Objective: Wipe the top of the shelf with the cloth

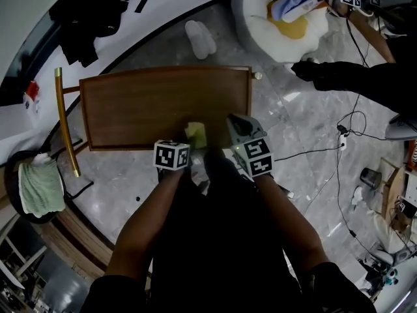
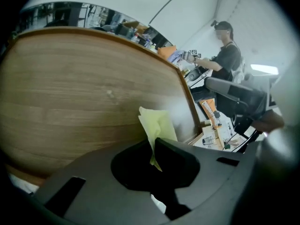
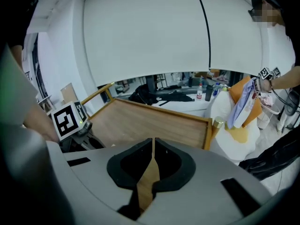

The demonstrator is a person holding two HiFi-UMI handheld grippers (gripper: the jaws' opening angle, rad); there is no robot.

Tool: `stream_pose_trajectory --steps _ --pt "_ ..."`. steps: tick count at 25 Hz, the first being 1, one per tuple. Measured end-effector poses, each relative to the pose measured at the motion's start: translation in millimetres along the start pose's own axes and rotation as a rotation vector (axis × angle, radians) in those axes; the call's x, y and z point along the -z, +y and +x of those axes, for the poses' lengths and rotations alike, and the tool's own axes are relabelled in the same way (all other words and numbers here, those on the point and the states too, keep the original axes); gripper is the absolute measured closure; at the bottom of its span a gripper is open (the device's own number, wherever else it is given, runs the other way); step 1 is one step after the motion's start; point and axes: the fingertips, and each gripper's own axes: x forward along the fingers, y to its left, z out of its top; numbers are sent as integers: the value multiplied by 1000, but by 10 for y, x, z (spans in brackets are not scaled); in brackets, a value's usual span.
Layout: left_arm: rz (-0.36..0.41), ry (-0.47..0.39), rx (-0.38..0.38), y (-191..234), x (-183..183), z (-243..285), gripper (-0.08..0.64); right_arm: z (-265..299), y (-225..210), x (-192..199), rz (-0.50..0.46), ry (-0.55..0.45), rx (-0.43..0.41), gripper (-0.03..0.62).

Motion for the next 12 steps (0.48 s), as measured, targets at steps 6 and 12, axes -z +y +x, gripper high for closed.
stream_pose_trajectory --steps 6,12 --pt "-79 -34 -80 724 100 -523 534 248 467 -146 -10 0 -19 563" --pt "-117 -63 -150 1466 183 -1016 534 518 944 -307 -40 -11 -41 563"
